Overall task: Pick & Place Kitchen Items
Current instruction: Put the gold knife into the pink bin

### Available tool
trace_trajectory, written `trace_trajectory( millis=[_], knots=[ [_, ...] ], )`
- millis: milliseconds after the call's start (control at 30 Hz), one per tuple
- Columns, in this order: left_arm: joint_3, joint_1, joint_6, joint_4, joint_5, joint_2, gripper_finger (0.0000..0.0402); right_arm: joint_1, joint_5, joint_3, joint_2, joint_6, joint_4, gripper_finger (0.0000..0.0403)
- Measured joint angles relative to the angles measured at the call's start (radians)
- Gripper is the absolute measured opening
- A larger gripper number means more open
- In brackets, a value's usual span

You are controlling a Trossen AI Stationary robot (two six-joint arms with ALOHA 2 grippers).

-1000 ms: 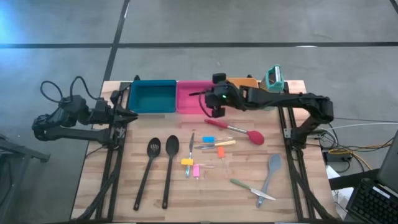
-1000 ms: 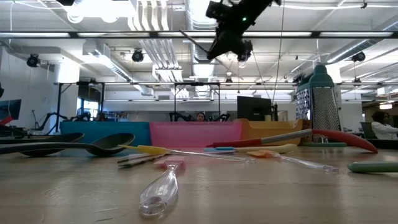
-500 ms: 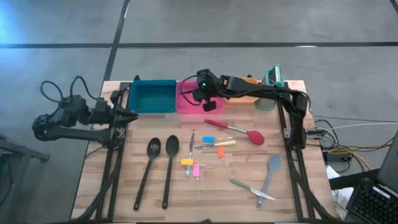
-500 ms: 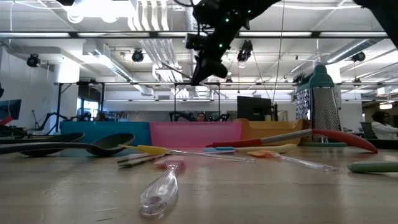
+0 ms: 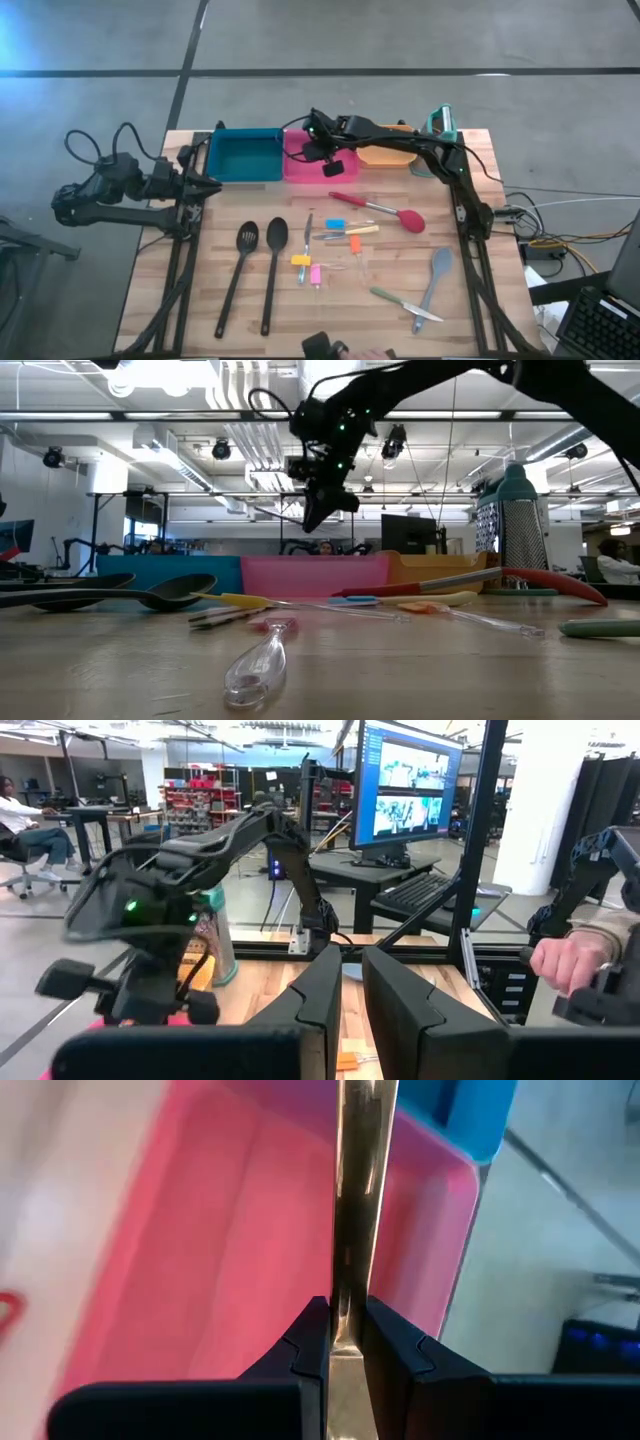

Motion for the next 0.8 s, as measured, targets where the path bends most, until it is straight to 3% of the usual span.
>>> trace_trajectory(
  millis=[333,800],
  knots=[
    [0.000,0.000,0.000,0.000,0.000,0.000,0.0049,-0.046,-0.065,0.039,0.097,0.002,-0.036,0.0029],
    [0.000,0.000,0.000,0.000,0.000,0.000,0.0049,-0.051,-0.068,0.036,0.161,-0.027,0.015,0.0029]
  ],
)
